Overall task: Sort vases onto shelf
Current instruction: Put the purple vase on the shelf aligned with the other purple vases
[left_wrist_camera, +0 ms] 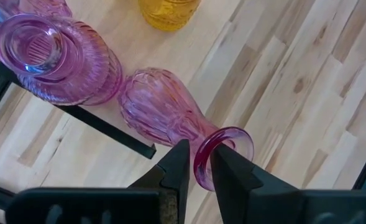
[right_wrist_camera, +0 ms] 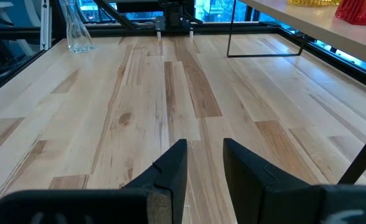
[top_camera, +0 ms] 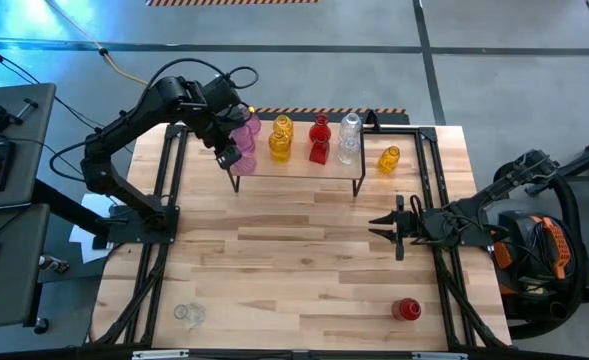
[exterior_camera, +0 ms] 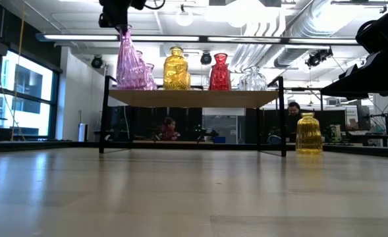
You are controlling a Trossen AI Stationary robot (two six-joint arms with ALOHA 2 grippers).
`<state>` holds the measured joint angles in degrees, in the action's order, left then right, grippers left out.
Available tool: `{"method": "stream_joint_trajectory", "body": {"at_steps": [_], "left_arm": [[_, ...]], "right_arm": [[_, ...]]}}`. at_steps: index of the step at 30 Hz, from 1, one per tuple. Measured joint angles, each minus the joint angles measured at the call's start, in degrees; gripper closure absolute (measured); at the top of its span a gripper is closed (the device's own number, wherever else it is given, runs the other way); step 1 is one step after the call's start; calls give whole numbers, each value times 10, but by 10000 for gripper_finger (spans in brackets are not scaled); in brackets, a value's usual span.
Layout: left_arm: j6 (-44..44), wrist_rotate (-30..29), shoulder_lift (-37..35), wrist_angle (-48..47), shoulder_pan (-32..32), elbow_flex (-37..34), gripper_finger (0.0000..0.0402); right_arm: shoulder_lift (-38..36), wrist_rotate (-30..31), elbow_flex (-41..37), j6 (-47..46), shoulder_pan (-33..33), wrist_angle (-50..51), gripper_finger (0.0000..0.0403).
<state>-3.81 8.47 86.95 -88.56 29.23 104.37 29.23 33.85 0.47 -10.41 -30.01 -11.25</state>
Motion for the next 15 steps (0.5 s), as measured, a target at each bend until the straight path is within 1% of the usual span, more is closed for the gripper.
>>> {"method": "stream_joint_trajectory", "body": {"at_steps": [15], "left_arm": [[10, -4, 0, 23, 4, 0, 341]], "right_arm": [[0, 0, 0, 0, 0, 0, 315]]}}
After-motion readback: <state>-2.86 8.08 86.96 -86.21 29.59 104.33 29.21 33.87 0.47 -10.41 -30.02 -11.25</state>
